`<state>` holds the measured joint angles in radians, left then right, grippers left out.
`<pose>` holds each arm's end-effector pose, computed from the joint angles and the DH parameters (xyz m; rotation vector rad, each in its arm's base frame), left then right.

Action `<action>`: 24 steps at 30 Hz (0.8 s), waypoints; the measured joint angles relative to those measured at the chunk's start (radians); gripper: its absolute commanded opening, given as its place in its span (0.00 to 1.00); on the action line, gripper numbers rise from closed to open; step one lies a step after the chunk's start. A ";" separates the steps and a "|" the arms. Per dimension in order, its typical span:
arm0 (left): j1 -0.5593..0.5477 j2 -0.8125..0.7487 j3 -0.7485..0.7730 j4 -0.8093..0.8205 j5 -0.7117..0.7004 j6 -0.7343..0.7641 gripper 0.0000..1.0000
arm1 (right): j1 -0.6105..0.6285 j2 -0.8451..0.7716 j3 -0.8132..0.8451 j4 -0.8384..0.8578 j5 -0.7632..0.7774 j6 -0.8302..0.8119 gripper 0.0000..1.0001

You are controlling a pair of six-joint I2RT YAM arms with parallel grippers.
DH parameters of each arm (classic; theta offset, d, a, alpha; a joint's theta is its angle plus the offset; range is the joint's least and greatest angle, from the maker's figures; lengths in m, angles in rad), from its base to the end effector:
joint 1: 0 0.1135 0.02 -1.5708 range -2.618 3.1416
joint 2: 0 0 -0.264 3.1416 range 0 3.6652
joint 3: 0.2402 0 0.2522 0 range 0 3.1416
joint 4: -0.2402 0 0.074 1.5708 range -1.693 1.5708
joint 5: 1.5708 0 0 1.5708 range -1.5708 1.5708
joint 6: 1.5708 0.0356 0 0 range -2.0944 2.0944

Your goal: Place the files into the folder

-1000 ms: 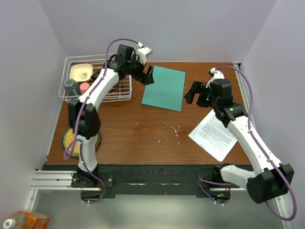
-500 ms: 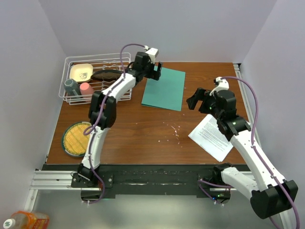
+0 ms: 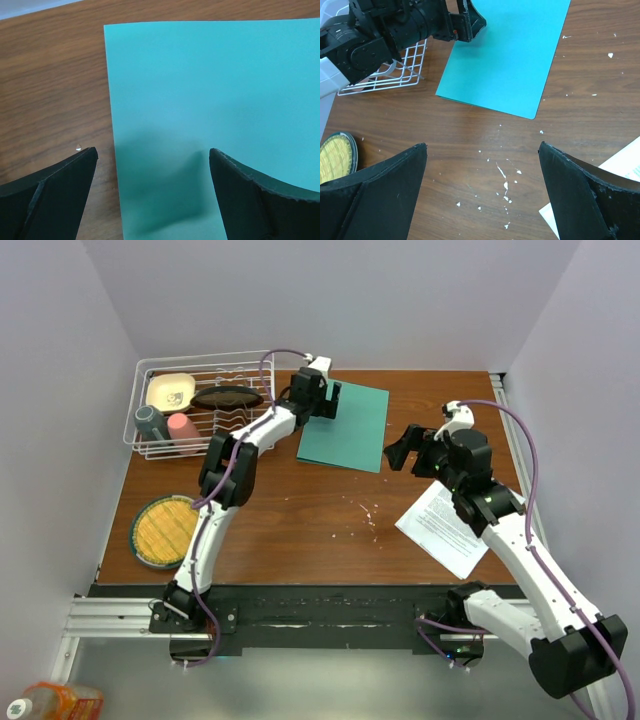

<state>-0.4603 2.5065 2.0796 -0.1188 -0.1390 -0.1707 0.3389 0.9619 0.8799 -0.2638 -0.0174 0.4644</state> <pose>0.5162 -0.2504 0.1666 0.2235 2.1073 -0.2296 0.2084 0.0741 0.3326 0.1108 1.9532 0.5530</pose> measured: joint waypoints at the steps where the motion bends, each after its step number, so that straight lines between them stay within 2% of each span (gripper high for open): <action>1: 0.002 0.002 0.000 0.000 -0.004 -0.004 1.00 | 0.002 0.000 0.000 0.000 0.000 0.000 0.99; 9: 0.006 0.035 -0.002 -0.002 -0.006 -0.029 1.00 | 0.002 0.002 0.000 0.001 0.000 0.000 0.98; 12: 0.006 0.024 -0.057 0.037 0.001 -0.028 1.00 | 0.002 0.012 0.000 0.001 0.004 -0.001 0.98; 17: 0.006 -0.068 -0.220 0.098 0.031 -0.027 1.00 | 0.002 0.065 0.000 0.002 0.056 0.004 0.97; 24: 0.006 -0.258 -0.503 0.113 0.096 -0.021 1.00 | 0.002 0.279 0.005 0.008 0.147 0.026 0.97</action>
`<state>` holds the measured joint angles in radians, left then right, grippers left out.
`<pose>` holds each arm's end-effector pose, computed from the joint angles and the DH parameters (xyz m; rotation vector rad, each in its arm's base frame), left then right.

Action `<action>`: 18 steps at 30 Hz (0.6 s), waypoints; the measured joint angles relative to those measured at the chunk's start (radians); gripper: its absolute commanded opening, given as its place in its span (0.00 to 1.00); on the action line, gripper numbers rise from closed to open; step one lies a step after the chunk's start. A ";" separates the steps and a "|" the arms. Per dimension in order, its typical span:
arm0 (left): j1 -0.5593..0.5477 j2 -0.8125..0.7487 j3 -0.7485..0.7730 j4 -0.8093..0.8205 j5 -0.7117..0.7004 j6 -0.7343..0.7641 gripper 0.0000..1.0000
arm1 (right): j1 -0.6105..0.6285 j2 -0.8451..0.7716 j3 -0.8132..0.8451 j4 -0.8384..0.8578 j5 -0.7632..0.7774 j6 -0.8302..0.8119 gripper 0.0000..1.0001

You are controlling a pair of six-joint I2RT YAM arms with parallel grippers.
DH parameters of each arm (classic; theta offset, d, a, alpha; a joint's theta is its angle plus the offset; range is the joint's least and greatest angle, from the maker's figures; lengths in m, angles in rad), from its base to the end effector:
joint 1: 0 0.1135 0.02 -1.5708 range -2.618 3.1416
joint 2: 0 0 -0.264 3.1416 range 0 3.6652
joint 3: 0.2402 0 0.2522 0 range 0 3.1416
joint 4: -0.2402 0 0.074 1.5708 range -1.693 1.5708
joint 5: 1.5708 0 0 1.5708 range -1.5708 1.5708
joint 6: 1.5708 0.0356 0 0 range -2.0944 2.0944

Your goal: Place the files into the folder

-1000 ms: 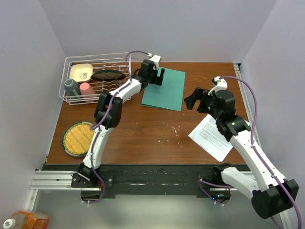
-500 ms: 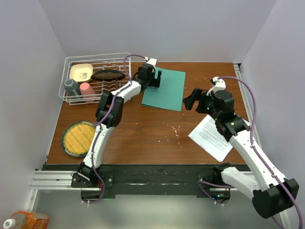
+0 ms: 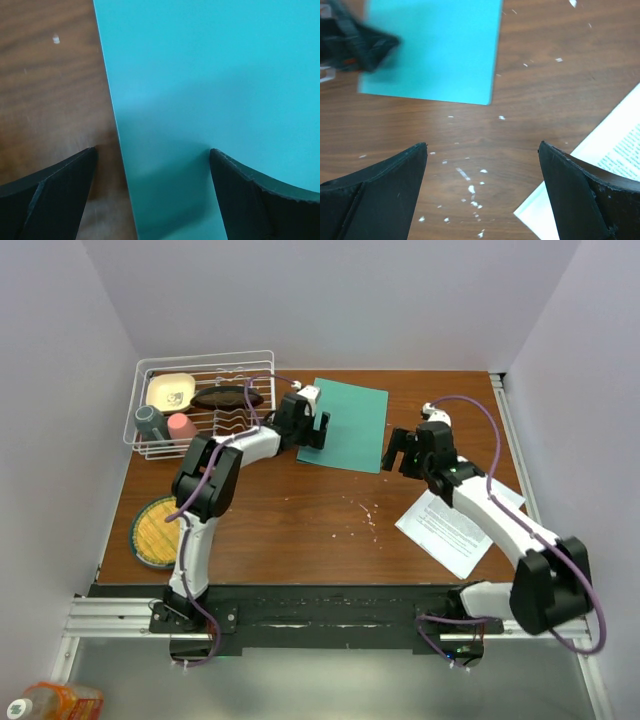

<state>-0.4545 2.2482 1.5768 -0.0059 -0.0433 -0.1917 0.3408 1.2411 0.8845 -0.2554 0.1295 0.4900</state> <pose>0.4499 -0.2181 0.1451 0.2734 2.2479 -0.2979 0.2602 0.0874 0.2712 0.2374 2.1832 0.3302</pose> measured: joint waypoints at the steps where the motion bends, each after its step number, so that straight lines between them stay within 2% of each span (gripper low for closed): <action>1: 0.000 -0.022 -0.032 0.002 0.012 0.001 1.00 | -0.002 0.040 0.006 0.000 0.014 0.000 0.97; 9: -0.006 -0.164 -0.237 0.027 0.119 0.040 1.00 | -0.040 0.363 0.178 0.093 0.063 0.017 0.93; 13: -0.007 -0.174 -0.243 0.014 0.143 0.055 1.00 | -0.054 0.567 0.326 0.192 0.063 0.035 0.92; 18: -0.002 -0.171 -0.188 -0.049 0.172 0.055 1.00 | -0.054 0.753 0.426 0.245 0.064 0.051 0.92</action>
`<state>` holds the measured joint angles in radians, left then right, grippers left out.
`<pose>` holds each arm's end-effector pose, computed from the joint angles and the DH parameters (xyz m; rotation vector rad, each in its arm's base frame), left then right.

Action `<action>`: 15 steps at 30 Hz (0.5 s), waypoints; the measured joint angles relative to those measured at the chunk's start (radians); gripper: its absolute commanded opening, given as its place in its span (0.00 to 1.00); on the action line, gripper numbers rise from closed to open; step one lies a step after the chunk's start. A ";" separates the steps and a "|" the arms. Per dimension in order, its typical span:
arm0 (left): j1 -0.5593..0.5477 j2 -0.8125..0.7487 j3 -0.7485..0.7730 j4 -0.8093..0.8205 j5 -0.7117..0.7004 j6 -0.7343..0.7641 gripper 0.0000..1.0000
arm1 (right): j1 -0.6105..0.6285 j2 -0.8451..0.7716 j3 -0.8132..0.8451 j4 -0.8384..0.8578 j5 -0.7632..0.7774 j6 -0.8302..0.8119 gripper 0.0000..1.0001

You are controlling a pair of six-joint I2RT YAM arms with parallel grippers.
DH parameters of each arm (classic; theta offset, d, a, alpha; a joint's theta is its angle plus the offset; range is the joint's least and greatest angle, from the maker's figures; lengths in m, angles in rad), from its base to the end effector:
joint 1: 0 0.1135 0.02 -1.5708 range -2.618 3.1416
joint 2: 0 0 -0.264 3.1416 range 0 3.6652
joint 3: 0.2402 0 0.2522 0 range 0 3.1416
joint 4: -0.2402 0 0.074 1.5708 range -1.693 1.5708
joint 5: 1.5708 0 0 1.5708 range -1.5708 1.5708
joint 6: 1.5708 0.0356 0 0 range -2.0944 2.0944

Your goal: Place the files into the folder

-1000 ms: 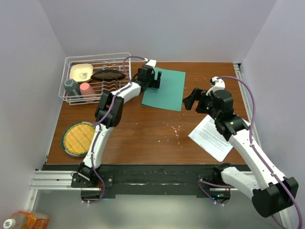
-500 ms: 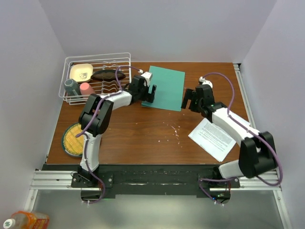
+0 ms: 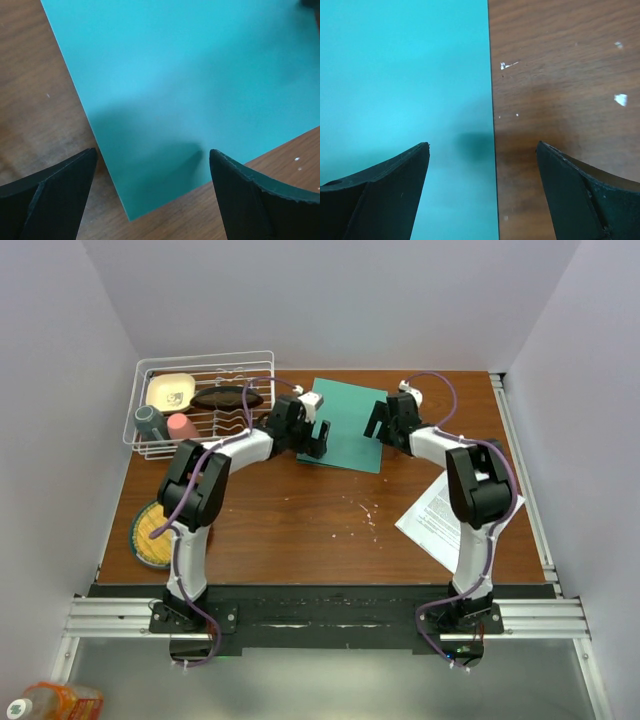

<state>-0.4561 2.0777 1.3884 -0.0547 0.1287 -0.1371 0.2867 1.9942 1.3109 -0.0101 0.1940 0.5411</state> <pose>0.4072 -0.2049 0.1608 0.4386 2.3086 -0.4459 0.4241 0.1179 0.1764 0.3884 2.2248 0.2247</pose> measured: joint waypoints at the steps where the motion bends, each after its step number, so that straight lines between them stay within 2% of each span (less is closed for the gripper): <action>1: 0.002 0.000 0.018 -0.008 0.006 0.000 1.00 | 0.000 0.031 0.017 0.000 0.002 0.002 0.92; 8: 0.046 0.071 0.242 -0.019 0.024 -0.013 1.00 | -0.006 0.108 0.104 0.011 0.024 0.015 0.89; 11: 0.060 0.156 0.349 -0.020 0.021 -0.034 1.00 | -0.013 0.132 0.132 0.011 0.024 0.021 0.84; 15: 0.061 0.262 0.412 -0.040 0.020 -0.059 1.00 | -0.016 0.151 0.147 0.019 0.020 0.036 0.72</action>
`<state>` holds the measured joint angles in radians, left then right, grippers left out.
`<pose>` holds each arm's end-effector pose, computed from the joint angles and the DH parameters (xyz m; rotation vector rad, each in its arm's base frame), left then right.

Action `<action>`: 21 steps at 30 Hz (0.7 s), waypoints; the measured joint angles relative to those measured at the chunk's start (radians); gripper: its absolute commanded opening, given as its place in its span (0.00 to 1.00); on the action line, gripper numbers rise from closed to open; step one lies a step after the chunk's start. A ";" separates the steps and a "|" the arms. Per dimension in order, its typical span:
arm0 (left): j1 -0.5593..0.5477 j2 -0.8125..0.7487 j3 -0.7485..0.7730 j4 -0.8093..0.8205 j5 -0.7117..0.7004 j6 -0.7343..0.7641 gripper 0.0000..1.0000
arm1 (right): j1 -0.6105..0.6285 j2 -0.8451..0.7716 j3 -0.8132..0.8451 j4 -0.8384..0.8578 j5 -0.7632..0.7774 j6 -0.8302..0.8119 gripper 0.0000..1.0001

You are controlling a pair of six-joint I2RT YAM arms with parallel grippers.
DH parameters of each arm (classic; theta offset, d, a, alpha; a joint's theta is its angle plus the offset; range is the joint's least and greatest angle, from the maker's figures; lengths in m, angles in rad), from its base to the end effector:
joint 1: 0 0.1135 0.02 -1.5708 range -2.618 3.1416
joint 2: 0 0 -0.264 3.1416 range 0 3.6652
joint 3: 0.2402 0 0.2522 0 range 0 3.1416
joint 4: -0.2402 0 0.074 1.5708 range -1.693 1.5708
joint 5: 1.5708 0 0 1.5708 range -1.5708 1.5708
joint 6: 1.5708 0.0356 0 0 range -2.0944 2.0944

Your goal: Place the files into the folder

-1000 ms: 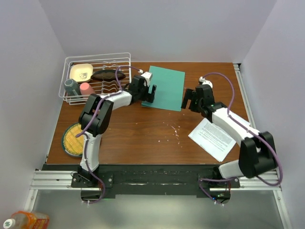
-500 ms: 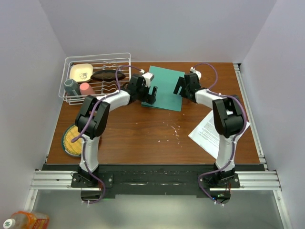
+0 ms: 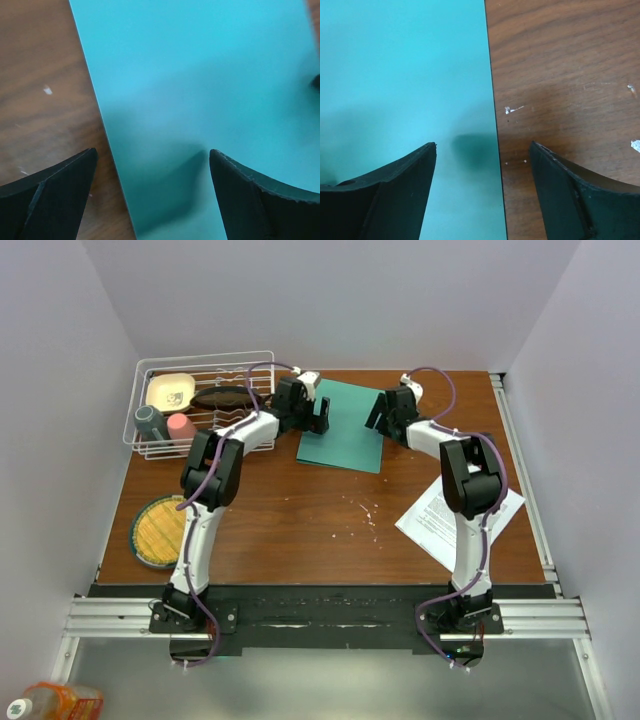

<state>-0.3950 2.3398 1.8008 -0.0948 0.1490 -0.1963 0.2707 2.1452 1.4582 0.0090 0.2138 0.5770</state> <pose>0.4896 -0.2098 0.1643 0.3063 2.2196 -0.4900 0.4603 0.1199 0.1579 0.4548 2.1931 0.2215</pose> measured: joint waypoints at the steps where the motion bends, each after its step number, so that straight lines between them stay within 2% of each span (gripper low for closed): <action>1: 0.000 0.020 0.000 -0.011 0.001 -0.005 1.00 | -0.002 0.002 0.000 0.004 -0.001 0.005 0.70; 6: -0.003 0.028 -0.002 0.005 0.005 -0.014 1.00 | -0.004 0.003 -0.008 0.023 -0.024 0.031 0.67; 12: -0.007 0.024 -0.024 0.037 0.041 -0.023 1.00 | -0.004 0.001 -0.039 0.077 -0.048 0.052 0.57; 21: -0.039 -0.146 -0.301 0.111 0.104 -0.014 1.00 | -0.006 -0.093 -0.204 0.151 -0.054 0.066 0.50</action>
<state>-0.4343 2.1933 1.4994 0.0166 0.2531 -0.2108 0.2642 2.0518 1.2537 0.1600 0.1596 0.6434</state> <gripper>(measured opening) 0.997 0.517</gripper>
